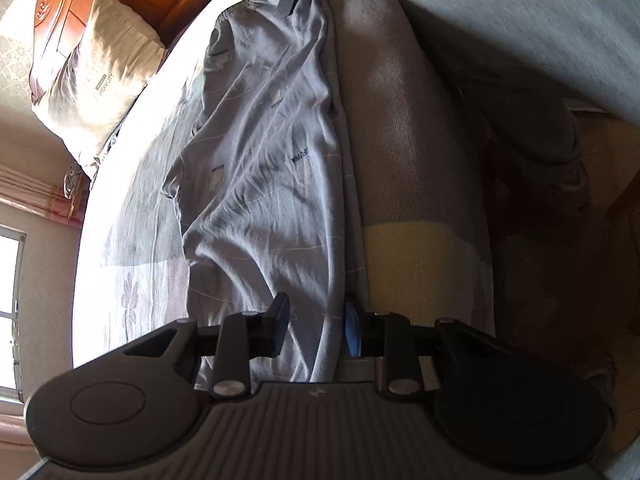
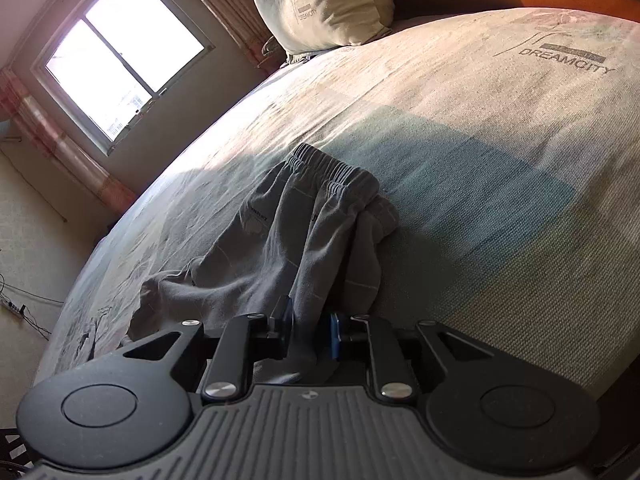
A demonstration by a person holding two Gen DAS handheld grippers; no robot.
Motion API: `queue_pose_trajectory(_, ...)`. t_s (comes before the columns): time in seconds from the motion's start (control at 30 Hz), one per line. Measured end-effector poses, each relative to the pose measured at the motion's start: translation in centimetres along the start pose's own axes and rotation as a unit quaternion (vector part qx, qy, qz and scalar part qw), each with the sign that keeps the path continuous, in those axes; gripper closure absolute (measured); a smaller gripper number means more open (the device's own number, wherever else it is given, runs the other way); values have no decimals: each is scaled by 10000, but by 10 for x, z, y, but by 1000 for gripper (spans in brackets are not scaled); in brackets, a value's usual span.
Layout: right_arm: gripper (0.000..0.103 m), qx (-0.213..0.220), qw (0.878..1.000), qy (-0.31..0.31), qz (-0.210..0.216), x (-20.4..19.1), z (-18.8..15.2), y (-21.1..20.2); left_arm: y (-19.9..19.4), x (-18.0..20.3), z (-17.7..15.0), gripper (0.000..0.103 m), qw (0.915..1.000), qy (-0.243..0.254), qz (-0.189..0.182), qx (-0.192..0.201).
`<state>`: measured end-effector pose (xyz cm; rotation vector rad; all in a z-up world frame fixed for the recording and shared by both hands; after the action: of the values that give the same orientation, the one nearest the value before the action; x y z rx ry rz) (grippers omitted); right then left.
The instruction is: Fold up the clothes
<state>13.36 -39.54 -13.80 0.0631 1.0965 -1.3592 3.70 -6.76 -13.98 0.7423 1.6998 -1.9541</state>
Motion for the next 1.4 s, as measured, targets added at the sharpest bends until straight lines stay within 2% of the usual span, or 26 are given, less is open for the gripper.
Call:
queue_pose_trajectory(0.03,82,11,10000,14,1,0,0,0,0,2,0,95,10000,47,-17,0)
queue_pose_trajectory(0.07,82,27,10000,-9,-3,0,0,0,1,4,0,102,10000,94,-33,1)
queue_pose_trajectory(0.1,86,40,10000,-33,-12,-1,0,-1,1,7,-1,102,9999,139,-50,1)
queue_pose_trajectory(0.2,90,106,9998,-147,-77,-4,1,-3,-4,-1,-5,103,9999,-155,-28,30)
queue_pose_trajectory(0.27,92,193,9994,-265,-106,-7,2,-7,-9,-9,-9,103,9991,-406,32,63)
queue_pose_trajectory(0.47,94,192,9994,-294,60,-17,2,-14,-16,-21,-23,103,9973,-725,107,-85)
queue_pose_trajectory(0.6,94,79,9995,-290,-137,-9,-5,-8,-14,-20,-24,103,9947,-1019,-128,-3)
queue_pose_trajectory(0.73,93,18,9998,-33,-183,3,-3,-9,-19,-17,-23,101,9906,-1285,-458,123)
queue_pose_trajectory(0.83,88,299,9987,-199,-374,2,8,-26,-36,-25,-25,94,9832,-1613,-784,331)
queue_pose_trajectory(0.93,77,714,9942,-554,-586,-9,22,-43,-54,-32,-27,92,9733,-1938,-1108,538)
queue_pose_trajectory(1.0,65,926,9893,-945,-613,-26,27,-49,-64,-49,-31,92,9689,-2192,-967,614)
queue_pose_trajectory(1.03,61,973,9866,-1178,-581,-36,27,-48,-63,-61,-28,92,9656,-2344,-880,703)
queue_pose_trajectory(1.1,44,836,9807,-1698,-488,-55,22,-34,-55,-85,-22,92,9565,-2669,-742,912)
queue_pose_trajectory(1.17,43,552,9741,-2144,-452,-70,15,-6,-40,-109,-13,92,9444,-3014,-641,1151)
queue_pose_trajectory(1.23,43,252,9716,-2294,-520,-72,11,21,-9,-125,-7,90,9257,-3497,-782,1210)
queue_pose_trajectory(1.33,43,-12,9724,-2218,-728,-63,5,48,42,-142,-4,91,8912,-4272,-1019,1136)
queue_pose_trajectory(1.4,43,0,9767,-2040,-668,-55,2,48,67,-141,-18,91,8715,-4660,-1244,887)
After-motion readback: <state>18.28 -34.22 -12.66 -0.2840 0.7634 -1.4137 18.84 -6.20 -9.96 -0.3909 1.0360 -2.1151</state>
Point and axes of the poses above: each gripper's, at about its wrist camera, not at the fingertips, and y roughly the way its jaws point, x to its right, z to its top, the point moved 5 cm from there along y, roughly the way its jaws point, and after that the axes turned 7 degrees about y, right-handed, at the moved point
